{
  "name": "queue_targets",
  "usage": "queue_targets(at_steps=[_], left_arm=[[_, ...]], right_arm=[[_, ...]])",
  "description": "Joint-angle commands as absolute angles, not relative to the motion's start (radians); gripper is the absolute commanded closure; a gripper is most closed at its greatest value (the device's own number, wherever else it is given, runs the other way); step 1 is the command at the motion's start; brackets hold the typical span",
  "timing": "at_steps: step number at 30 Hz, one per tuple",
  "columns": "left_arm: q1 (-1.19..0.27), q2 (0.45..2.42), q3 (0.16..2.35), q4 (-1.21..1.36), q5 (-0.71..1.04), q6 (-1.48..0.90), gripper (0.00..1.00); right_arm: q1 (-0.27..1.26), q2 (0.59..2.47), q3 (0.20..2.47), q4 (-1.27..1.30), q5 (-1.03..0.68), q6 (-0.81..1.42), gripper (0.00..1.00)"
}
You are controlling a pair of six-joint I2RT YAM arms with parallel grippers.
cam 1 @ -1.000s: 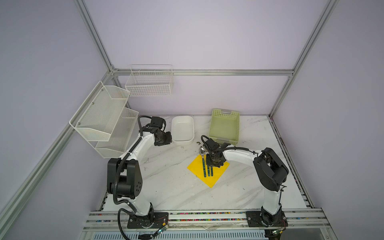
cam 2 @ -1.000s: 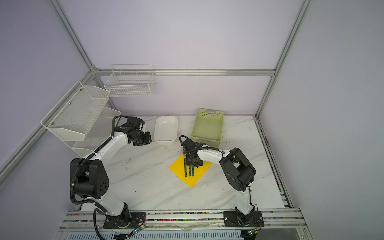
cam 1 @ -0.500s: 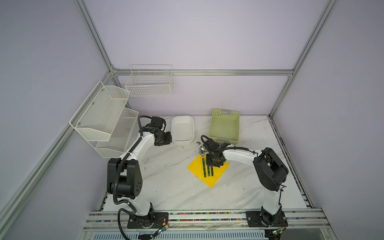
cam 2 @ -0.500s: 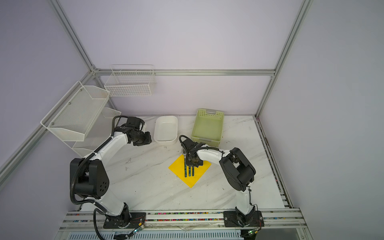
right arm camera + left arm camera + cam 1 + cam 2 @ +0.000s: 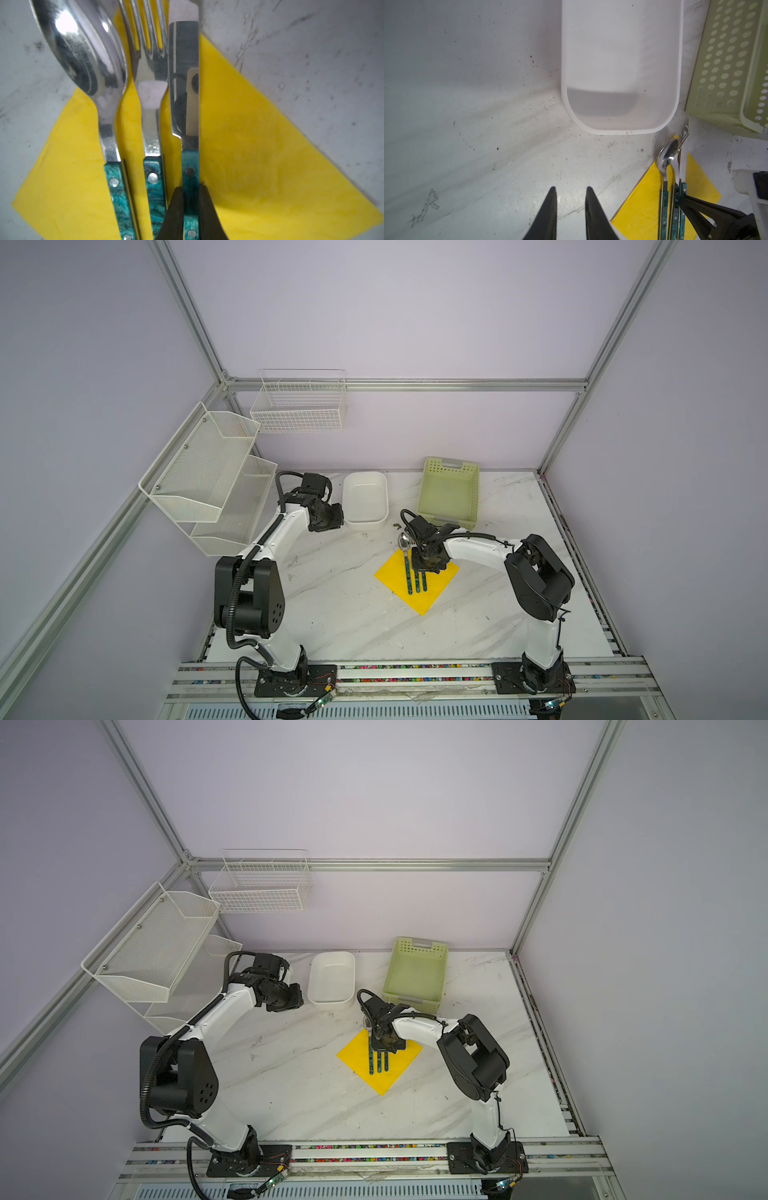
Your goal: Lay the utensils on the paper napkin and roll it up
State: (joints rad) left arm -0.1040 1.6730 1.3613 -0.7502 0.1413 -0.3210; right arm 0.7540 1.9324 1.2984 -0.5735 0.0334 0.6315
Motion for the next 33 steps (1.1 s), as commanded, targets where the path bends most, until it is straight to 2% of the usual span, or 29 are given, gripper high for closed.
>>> queue_targets(at_steps=[1, 14, 21, 25, 33], left_arm=[[-0.098, 1.64, 1.331, -0.753, 0.137, -0.309, 0.76], [-0.098, 1.644, 1.33, -0.753, 0.137, -0.309, 0.75], [-0.099, 1.649, 1.331, -0.753, 0.137, -0.311, 0.75], [-0.098, 1.652, 1.331, -0.753, 0.138, -0.312, 0.75], [-0.099, 1.655, 1.331, -0.753, 0.136, -0.313, 0.75]], right_arm=[[0.759, 1.945, 1.32, -0.612, 0.057, 0.622, 0.87], [0.759, 1.924, 1.326, -0.622, 0.066, 0.616, 0.77], [0.759, 1.838, 1.33, -0.631, 0.088, 0.565, 0.73], [0.759, 1.78, 1.325, -0.63, 0.056, 0.412, 0.72], [0.811, 1.657, 1.231, -0.594, -0.142, -0.109, 0.72]])
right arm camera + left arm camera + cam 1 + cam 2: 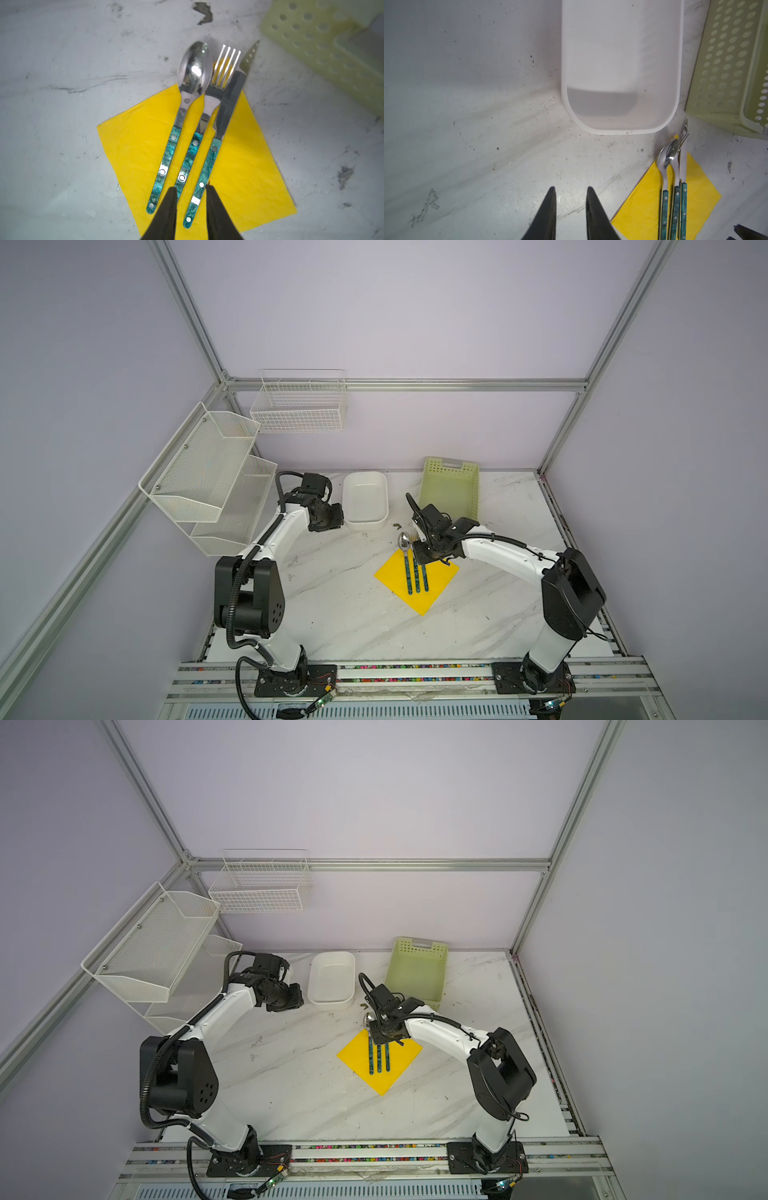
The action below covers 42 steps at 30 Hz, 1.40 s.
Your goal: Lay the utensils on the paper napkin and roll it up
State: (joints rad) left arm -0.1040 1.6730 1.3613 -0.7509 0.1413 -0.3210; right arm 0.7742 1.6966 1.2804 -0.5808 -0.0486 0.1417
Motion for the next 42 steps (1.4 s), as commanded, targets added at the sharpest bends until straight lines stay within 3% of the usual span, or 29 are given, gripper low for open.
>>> queue_targets(at_steps=[1, 5, 12, 20, 28, 42], left_arm=[[-0.098, 1.655, 1.331, -0.753, 0.135, -0.312, 0.75], [-0.099, 1.651, 1.331, -0.753, 0.13, -0.313, 0.75], [-0.098, 1.646, 1.33, -0.752, 0.128, -0.312, 0.75], [-0.098, 1.644, 1.327, -0.754, 0.123, -0.311, 0.75], [-0.098, 1.645, 1.328, -0.758, 0.117, -0.307, 0.75], [-0.098, 1.646, 1.328, -0.759, 0.115, -0.307, 0.75]], right_arm=[[0.833, 1.637, 1.206, -0.594, -0.151, -0.178, 0.71], [0.927, 1.601, 1.125, -0.638, -0.237, -0.409, 0.66], [1.031, 1.653, 1.037, -0.659, -0.146, -0.535, 0.67], [1.055, 1.683, 0.983, -0.637, -0.026, -0.576, 0.69], [1.064, 1.696, 0.98, -0.626, -0.027, -0.587, 0.69], [1.069, 1.727, 0.995, -0.614, -0.019, -0.584, 0.82]])
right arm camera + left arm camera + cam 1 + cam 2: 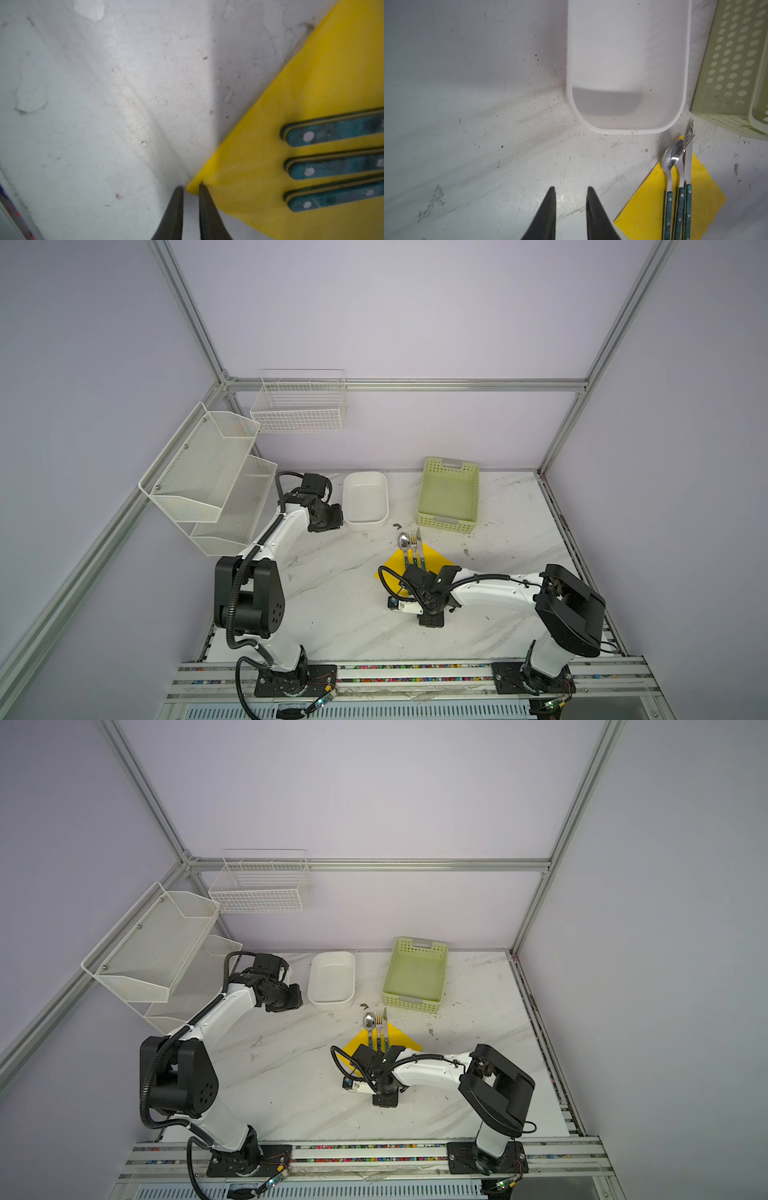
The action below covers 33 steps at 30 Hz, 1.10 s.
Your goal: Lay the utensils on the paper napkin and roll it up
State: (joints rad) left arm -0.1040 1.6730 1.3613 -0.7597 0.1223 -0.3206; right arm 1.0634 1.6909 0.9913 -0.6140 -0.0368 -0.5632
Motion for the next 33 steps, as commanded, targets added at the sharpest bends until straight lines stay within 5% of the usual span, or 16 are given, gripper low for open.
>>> queue_targets(at_steps=[1, 12, 30, 33], left_arm=[[-0.098, 1.646, 1.328, -0.759, 0.114, -0.307, 0.75], [-0.098, 1.647, 1.328, -0.76, 0.113, -0.308, 0.75], [-0.098, 1.658, 1.329, -0.761, 0.107, -0.305, 0.75], [-0.098, 1.661, 1.329, -0.762, 0.107, -0.306, 0.75]], right_arm=[[1.069, 1.729, 0.998, -0.614, -0.02, -0.584, 0.83], [1.069, 1.734, 1.046, -0.63, -0.031, -0.579, 1.0], [1.076, 1.687, 1.068, -0.656, -0.07, -0.554, 1.0], [1.075, 1.701, 1.053, -0.676, -0.03, -0.563, 0.79]])
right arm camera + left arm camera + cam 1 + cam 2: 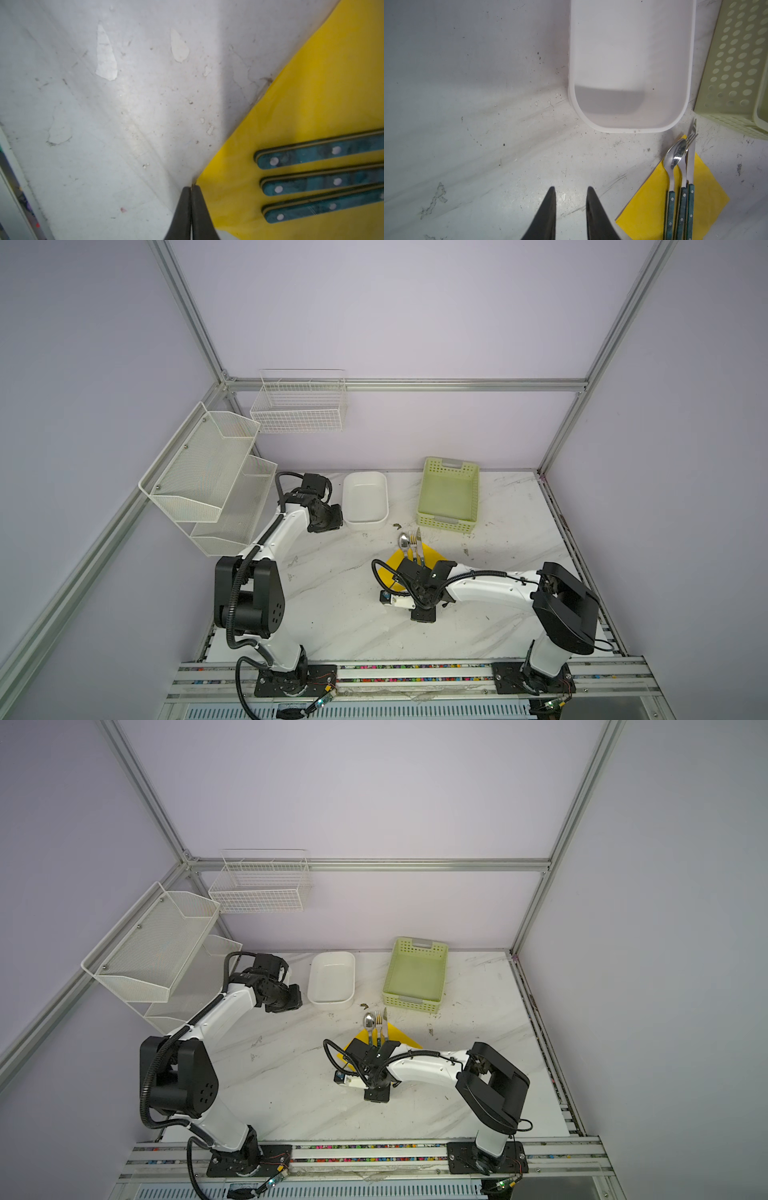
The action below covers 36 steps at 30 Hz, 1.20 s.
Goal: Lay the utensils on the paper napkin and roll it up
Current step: 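Lower the right gripper to pinch the napkin corner nearest the robot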
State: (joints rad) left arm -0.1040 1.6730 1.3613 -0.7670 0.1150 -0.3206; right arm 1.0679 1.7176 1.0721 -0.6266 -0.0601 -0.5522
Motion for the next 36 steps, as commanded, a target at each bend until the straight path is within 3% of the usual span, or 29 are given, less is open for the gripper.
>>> queue_targets(at_steps=[1, 4, 10, 18, 26, 36], left_arm=[[-0.098, 1.663, 1.33, -0.762, 0.107, -0.306, 0.75], [-0.099, 1.664, 1.33, -0.763, 0.106, -0.305, 0.75], [-0.099, 1.667, 1.331, -0.763, 0.103, -0.304, 0.75], [-0.098, 1.67, 1.331, -0.764, 0.104, -0.303, 0.75], [-0.098, 1.674, 1.333, -0.765, 0.105, -0.304, 0.75], [-0.098, 1.677, 1.333, -0.765, 0.1, -0.302, 0.75]], right_arm=[[1.075, 1.701, 1.049, -0.679, -0.022, -0.567, 0.76], [1.075, 1.698, 1.047, -0.684, -0.032, -0.575, 0.69], [1.076, 1.722, 1.048, -0.674, -0.036, -0.584, 0.66], [1.074, 1.787, 1.055, -0.713, -0.099, -0.548, 0.76], [1.053, 1.787, 1.067, -0.719, -0.034, -0.557, 0.8], [1.04, 1.753, 1.115, -0.712, -0.009, -0.592, 1.0]])
